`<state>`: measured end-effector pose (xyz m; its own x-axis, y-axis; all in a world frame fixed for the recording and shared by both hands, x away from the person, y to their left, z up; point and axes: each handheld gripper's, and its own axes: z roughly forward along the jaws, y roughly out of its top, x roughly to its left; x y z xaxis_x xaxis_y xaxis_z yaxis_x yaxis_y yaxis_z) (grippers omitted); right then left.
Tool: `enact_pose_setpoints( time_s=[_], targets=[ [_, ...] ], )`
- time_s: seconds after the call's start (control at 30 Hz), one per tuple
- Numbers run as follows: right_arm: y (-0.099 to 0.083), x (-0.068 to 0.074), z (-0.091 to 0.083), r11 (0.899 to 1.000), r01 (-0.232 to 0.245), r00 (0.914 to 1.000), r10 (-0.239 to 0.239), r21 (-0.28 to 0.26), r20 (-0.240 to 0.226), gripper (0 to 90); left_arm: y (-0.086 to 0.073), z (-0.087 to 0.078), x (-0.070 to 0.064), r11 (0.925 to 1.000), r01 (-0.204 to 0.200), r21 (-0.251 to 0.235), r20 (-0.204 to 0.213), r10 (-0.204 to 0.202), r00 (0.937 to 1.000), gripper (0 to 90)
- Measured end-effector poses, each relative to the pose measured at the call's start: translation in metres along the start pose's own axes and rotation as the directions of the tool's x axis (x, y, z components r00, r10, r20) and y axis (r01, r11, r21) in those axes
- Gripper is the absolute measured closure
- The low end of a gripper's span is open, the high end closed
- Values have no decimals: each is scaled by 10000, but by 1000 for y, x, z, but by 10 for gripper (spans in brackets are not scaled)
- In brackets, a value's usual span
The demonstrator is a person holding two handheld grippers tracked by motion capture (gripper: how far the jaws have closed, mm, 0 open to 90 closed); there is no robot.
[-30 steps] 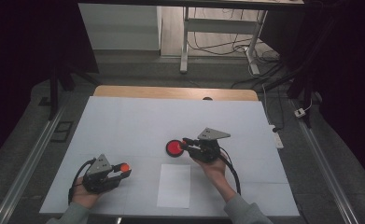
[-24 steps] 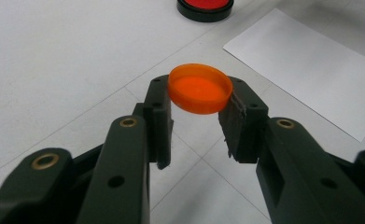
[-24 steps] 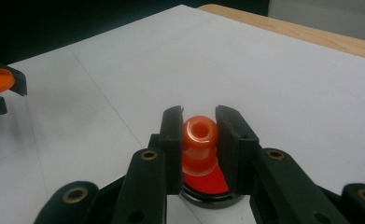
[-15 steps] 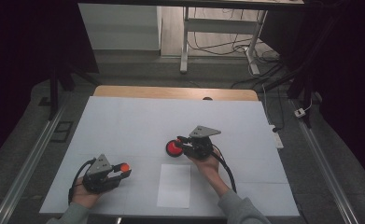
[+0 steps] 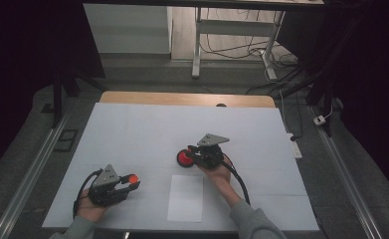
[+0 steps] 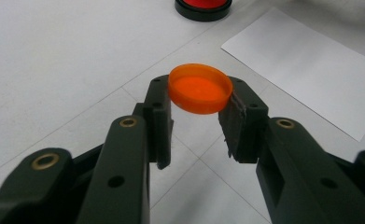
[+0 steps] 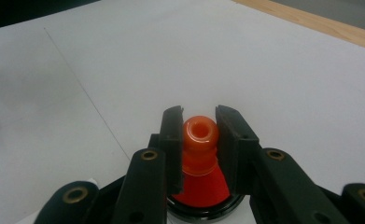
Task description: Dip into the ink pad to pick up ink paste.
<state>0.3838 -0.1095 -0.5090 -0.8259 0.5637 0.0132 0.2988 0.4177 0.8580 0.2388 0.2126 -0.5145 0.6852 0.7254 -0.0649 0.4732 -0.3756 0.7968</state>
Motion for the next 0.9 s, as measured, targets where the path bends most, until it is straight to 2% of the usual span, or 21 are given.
enact_pose_setpoints(
  time_s=[0.23,0.33,0.5,0.9],
  targets=[
    [-2,0,6,9999,30,10000,-31,104,74,718,0,0,0,10000,-5,3,13,5,10000,649],
    [-3,1,8,9993,142,9998,-146,346,128,718,0,0,-1,10000,-25,12,21,25,10000,648],
    [-2,2,7,9989,301,9991,-311,355,284,718,0,0,-1,10000,-35,21,27,35,10000,648],
    [-6,1,14,9969,219,9994,-239,754,252,722,0,0,-2,10000,-6,7,36,6,10000,648]
  ],
)
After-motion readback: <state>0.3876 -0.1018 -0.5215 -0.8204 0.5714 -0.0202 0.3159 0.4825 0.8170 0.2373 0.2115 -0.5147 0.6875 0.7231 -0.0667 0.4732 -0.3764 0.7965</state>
